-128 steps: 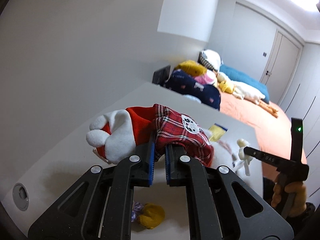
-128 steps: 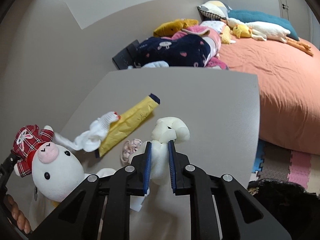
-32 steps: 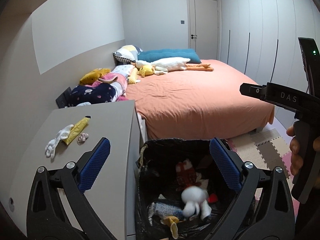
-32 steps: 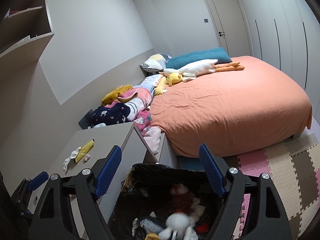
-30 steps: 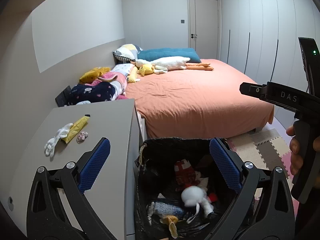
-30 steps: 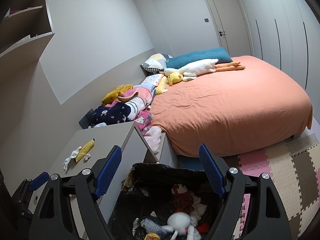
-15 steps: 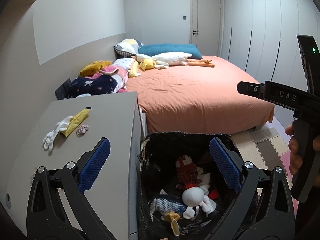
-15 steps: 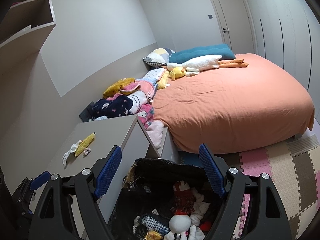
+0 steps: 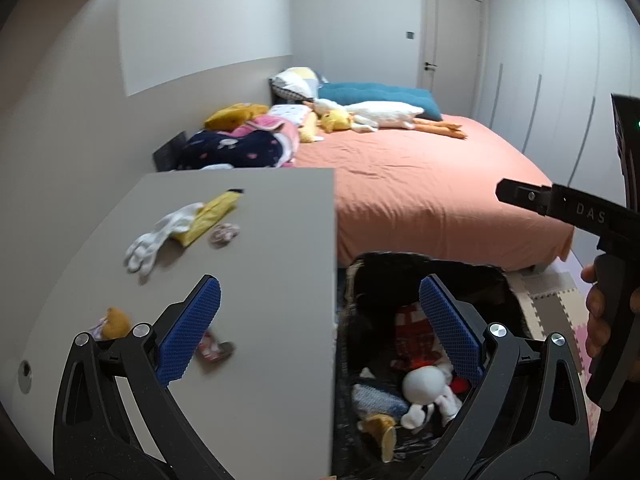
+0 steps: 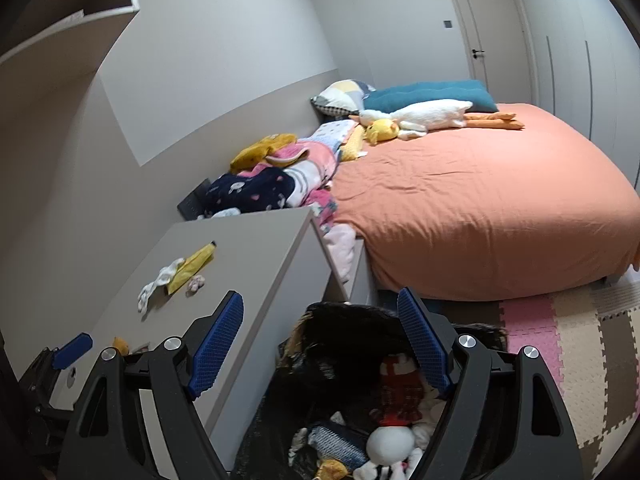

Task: Organize soft objects
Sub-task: 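Move the left tool to the brown bear and the right tool to the grey corner piece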

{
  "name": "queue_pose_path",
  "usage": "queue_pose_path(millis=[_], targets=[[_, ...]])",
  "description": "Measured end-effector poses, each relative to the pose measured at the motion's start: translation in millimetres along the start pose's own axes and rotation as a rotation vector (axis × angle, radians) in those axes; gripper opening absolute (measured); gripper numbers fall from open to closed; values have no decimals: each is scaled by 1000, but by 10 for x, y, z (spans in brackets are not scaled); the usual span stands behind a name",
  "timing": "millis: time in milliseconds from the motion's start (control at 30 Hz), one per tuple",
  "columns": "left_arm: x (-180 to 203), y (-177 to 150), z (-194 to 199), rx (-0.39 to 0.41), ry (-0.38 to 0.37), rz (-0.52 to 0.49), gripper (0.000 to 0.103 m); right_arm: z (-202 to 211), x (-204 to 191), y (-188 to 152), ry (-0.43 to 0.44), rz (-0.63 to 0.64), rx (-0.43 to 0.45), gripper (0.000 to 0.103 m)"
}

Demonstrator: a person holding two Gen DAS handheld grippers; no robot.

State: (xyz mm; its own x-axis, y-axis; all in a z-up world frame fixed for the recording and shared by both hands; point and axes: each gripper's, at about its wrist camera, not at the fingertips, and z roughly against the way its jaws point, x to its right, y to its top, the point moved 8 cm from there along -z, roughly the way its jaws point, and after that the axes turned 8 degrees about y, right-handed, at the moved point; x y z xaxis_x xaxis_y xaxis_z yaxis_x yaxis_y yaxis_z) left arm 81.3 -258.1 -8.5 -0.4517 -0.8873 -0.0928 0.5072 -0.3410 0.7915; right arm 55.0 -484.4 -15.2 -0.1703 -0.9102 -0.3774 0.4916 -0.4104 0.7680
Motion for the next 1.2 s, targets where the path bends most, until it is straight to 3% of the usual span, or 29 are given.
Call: queue_pose_path(millis=[500, 767, 1200], targets=[[-970, -245, -79, -47, 130, 184, 96, -563, -683, -344, 100, 86, -106, 80], [-1369, -348, -248, -105, 148, 248, 54, -815, -1024, -550, 154, 144, -174, 80], [-1814, -556, -530, -143, 168, 212, 51, -1188, -1647, -922, 250, 249, -278, 80]])
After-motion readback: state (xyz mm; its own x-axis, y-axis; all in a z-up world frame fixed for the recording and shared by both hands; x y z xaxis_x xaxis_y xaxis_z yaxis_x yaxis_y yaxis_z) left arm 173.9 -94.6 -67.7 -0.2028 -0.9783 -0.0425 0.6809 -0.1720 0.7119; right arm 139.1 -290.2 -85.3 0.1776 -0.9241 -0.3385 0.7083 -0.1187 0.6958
